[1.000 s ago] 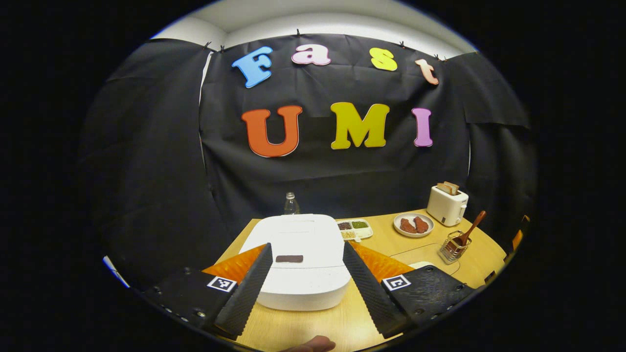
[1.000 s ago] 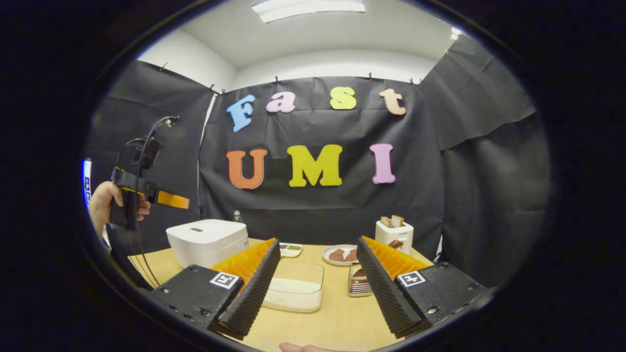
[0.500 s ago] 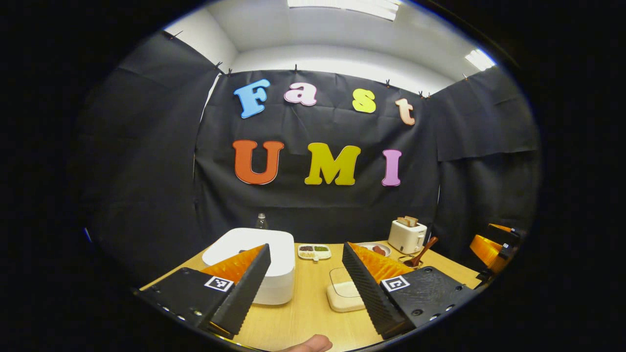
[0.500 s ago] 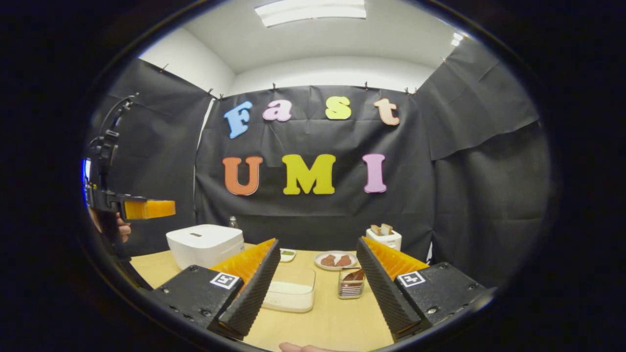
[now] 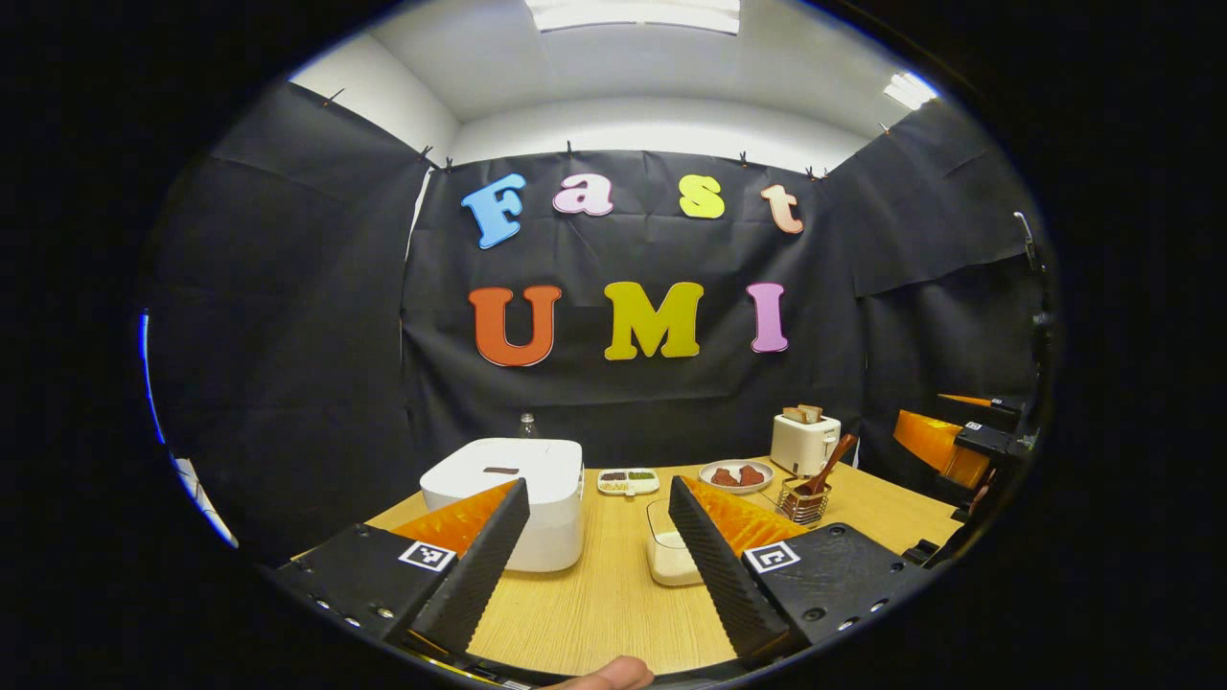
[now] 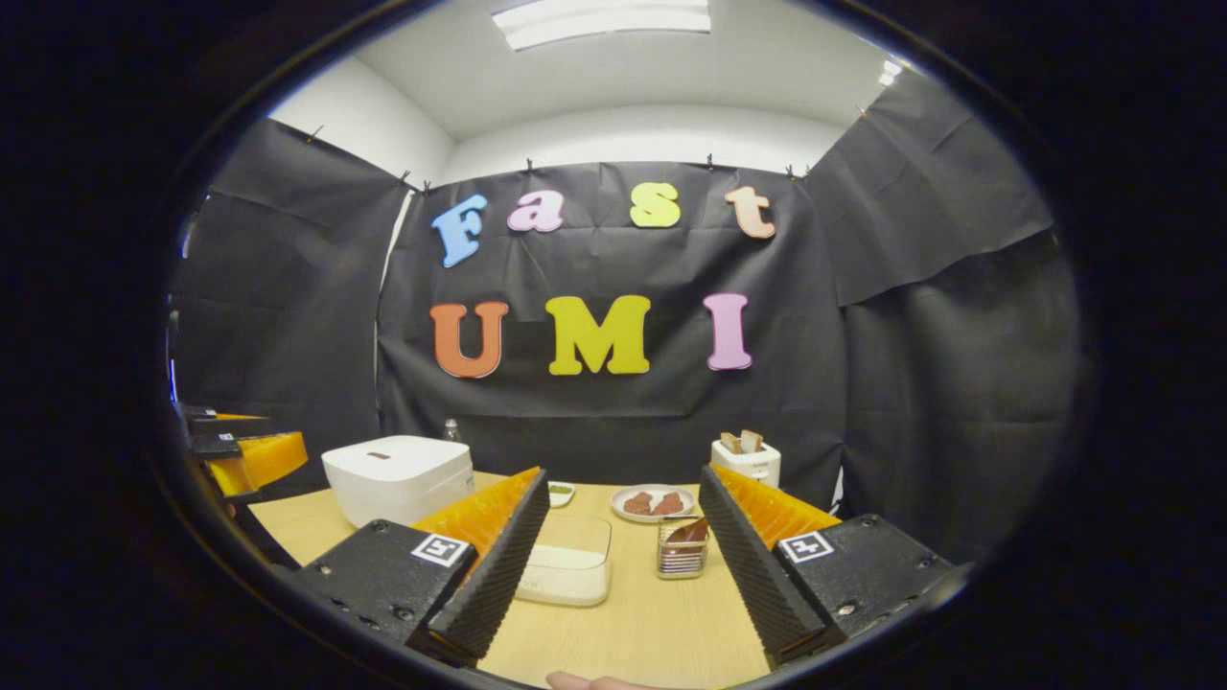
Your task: Close the left gripper, press the button to open the rice cooker; take a wooden spoon from the chopstick holder with the right hand, scoop a spoonful of rice and pour it into the rice cooker, then put the wooden spoon back into the chopstick holder.
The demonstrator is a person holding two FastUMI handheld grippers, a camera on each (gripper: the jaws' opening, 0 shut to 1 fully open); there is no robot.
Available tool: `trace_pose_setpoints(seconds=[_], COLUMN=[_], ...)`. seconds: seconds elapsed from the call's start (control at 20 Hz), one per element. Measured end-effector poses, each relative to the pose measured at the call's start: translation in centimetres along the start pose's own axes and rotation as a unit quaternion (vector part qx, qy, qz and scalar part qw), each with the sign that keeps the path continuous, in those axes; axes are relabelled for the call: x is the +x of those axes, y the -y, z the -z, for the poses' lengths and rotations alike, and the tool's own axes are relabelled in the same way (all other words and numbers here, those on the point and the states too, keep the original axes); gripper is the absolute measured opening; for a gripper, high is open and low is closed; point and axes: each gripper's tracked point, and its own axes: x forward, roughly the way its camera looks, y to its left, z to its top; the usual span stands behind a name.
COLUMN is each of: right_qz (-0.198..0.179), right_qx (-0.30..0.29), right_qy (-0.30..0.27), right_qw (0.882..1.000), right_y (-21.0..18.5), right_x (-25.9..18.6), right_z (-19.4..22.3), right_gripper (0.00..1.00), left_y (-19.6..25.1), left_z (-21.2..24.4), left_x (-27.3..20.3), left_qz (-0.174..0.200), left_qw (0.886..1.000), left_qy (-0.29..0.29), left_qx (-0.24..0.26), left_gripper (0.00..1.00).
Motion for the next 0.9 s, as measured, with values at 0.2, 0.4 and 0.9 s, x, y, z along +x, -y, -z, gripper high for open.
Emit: trace_pose_setpoints(seconds=[0.2,0.4,0.9], right_qz=[0.001,0.002,-0.007], right_qx=[-0.004,-0.001,-0.023], right_qy=[0.002,-0.002,0.008], right_qw=[1.000,1.000,1.000], right_y=[0.5,0.5,-1.6], right_x=[-0.2,-0.3,-0.7], right_z=[0.1,0.6,-0.7], right_gripper=[0.95,1.00,0.95], left_y=[-0.3,0.8,-0.3], left_z=[-0.4,-0.4,-2.7], left_x=[-0.5,-1.4,-2.5], left_qz=[-0.014,0.002,0.006], left_qw=[1.000,1.000,0.999], left_qy=[0.009,0.016,0.042], left_qx=[0.013,-0.005,0.003], left_gripper=[0.94,0.94,0.94])
